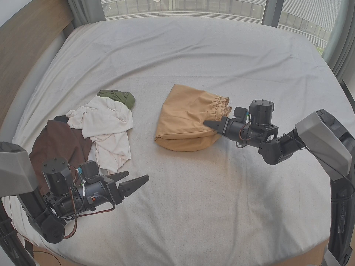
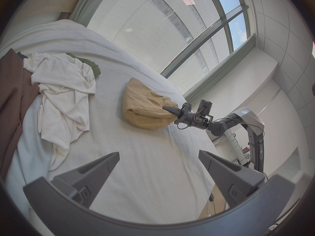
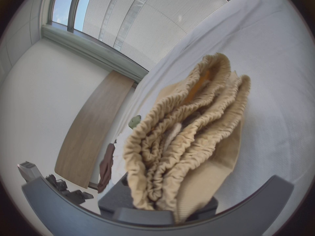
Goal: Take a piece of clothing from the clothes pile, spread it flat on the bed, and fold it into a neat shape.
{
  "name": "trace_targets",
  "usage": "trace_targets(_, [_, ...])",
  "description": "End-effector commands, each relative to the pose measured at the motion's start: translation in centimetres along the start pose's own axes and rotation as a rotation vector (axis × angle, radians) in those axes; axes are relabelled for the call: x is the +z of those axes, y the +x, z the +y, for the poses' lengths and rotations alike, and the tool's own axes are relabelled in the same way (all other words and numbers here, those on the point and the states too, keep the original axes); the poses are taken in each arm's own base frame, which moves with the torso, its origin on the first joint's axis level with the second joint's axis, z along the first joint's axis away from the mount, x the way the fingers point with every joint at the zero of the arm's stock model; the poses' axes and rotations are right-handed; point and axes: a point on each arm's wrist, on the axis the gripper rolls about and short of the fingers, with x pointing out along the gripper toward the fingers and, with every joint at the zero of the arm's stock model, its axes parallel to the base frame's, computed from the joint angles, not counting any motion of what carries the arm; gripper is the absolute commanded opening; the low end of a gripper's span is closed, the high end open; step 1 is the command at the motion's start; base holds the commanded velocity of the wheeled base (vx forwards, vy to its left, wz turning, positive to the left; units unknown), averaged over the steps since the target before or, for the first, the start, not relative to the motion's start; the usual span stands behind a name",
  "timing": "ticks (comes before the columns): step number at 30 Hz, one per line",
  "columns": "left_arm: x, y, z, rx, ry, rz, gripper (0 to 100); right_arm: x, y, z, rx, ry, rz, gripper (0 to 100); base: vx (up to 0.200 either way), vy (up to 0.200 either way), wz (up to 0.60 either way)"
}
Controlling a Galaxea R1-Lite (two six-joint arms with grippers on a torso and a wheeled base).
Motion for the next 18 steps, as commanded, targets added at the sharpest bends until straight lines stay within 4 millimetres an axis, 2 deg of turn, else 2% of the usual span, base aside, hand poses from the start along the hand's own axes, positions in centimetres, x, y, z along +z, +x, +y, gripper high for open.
trace_targets(1, [-0.1,0.1,0.1,0.002,-0.003,0.005,100,-0.6,-0.7,-0.4,-0.02,0.002,0.017,0,0.0,0.0,0.0])
trace_targets(8, [-0.1,0.1,0.1,0.001,-0.002,0.003,100,-1.5,-1.0,-0.9,-0.026,-0.055,0.02,0,0.0,0.0,0.0])
trace_targets(9, [-0.1,0.1,0.1,0.002,-0.002,0.005,100,-1.5,-1.0,-0.9,-0.023,-0.056,0.019,100,0.0,0.0,0.0])
trace_targets(16, [-0.1,0.2,0.1,0.0,-0.001,0.005,100,-1.7,-1.9,-0.4,-0.034,-0.055,0.016,100,0.0,0.0,0.0])
trace_targets(18, [0.0,0.1,0.0,-0.002,0.002,-0.001,100,-2.2,-3.2,0.8,-0.034,-0.053,0.037,100,0.0,0.0,0.0])
